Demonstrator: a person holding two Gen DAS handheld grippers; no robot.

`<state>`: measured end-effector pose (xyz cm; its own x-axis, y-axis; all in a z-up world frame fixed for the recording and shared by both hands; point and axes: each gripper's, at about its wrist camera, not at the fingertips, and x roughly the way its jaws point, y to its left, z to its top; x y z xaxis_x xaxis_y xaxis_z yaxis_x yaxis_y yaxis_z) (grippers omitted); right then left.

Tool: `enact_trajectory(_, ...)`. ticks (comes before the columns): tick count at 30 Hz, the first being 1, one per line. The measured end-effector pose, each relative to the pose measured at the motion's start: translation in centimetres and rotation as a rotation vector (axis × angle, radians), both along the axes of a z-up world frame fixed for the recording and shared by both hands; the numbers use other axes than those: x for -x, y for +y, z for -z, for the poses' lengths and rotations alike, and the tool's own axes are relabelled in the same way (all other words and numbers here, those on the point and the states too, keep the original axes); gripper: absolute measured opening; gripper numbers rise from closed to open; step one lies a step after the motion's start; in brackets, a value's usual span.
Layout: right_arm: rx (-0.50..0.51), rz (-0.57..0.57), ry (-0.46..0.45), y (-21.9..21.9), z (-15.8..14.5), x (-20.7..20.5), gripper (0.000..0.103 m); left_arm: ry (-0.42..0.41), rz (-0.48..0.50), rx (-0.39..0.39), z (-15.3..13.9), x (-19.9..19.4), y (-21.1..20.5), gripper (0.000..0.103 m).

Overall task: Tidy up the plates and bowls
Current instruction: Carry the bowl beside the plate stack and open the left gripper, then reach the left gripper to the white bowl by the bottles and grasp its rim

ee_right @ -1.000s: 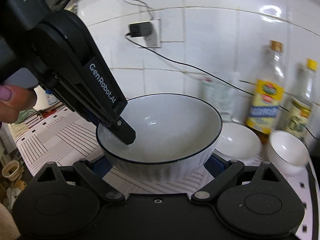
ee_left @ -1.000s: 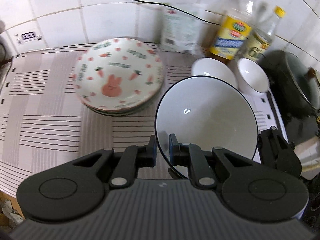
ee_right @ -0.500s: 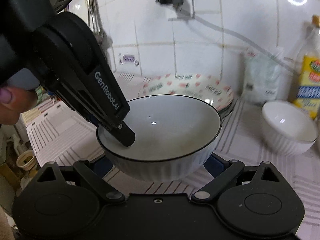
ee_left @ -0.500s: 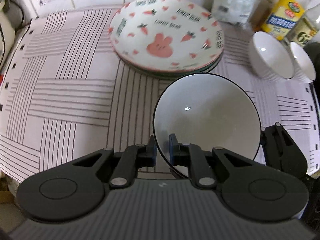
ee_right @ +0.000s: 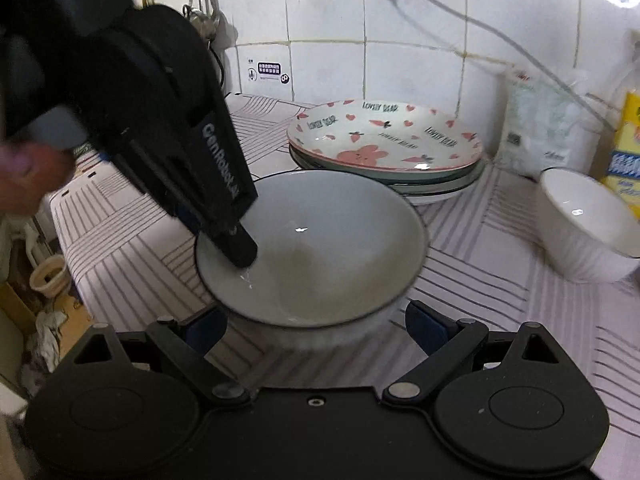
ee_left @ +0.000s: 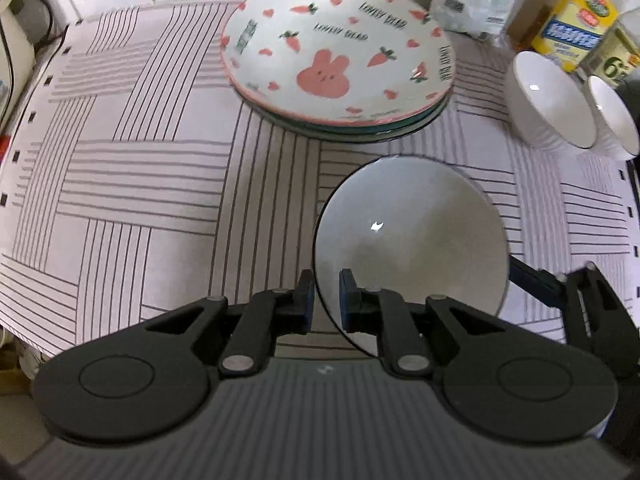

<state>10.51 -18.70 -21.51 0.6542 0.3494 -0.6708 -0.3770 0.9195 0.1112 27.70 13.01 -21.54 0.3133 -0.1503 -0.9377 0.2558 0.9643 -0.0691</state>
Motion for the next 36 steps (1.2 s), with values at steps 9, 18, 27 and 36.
enact_trajectory(9, -0.168, 0.190, -0.049, -8.2, -4.5, 2.8, 0.098, -0.051, 0.076, -0.055, -3.7, 1.1, -2.6, 0.030)
enact_trajectory(18, -0.272, 0.368, -0.053, -15.5, -6.4, 1.9, 0.098, -0.106, 0.181, -0.017, -7.3, 1.2, -7.5, 0.040)
enact_trajectory(27, -0.383, 0.502, -0.029, -20.2, -6.4, 0.6, 0.083, -0.165, 0.196, 0.076, -8.2, -2.2, -13.0, 0.055)
enact_trajectory(36, -0.474, 0.671, 0.082, -22.0, -2.1, -3.4, 0.053, -0.170, 0.146, 0.008, -3.9, -6.5, -16.3, 0.059)
